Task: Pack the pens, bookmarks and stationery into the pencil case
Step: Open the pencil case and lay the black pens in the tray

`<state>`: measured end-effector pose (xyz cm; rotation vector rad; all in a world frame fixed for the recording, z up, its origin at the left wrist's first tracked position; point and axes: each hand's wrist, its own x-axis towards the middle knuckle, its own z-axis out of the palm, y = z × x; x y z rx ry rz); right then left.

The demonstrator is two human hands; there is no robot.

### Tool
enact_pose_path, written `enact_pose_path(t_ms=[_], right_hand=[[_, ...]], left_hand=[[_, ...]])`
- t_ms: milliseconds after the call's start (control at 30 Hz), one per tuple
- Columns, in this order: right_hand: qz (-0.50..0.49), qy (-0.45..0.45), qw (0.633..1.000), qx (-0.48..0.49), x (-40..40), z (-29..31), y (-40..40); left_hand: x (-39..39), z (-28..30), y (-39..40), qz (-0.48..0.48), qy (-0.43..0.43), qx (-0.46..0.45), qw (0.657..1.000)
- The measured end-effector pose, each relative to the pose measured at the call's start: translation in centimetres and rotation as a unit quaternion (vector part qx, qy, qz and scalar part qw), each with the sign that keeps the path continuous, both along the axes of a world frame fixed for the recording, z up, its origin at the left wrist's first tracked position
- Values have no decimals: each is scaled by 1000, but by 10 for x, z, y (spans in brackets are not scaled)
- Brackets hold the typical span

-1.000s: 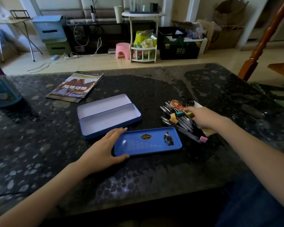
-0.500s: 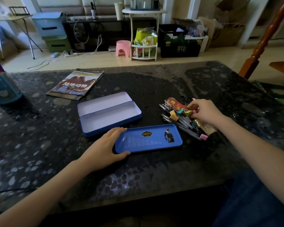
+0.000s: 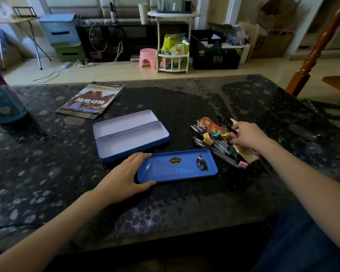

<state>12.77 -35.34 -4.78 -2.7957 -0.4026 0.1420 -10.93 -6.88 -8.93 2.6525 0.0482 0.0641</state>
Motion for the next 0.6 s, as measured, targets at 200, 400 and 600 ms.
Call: enact_pose_path(t_ms=[200,400,600], right_hand=[[-31,-8,999,10,-2,1,3],[-3,14,999,34,-4,2,3],[64,-115,991,18,-14,9,16]], left_hand=[[1,-1,-1,-1,0,3,1000],[0,1,0,-5,-5,-1,1000],[2,2,5,-5,-17,-5,1000]])
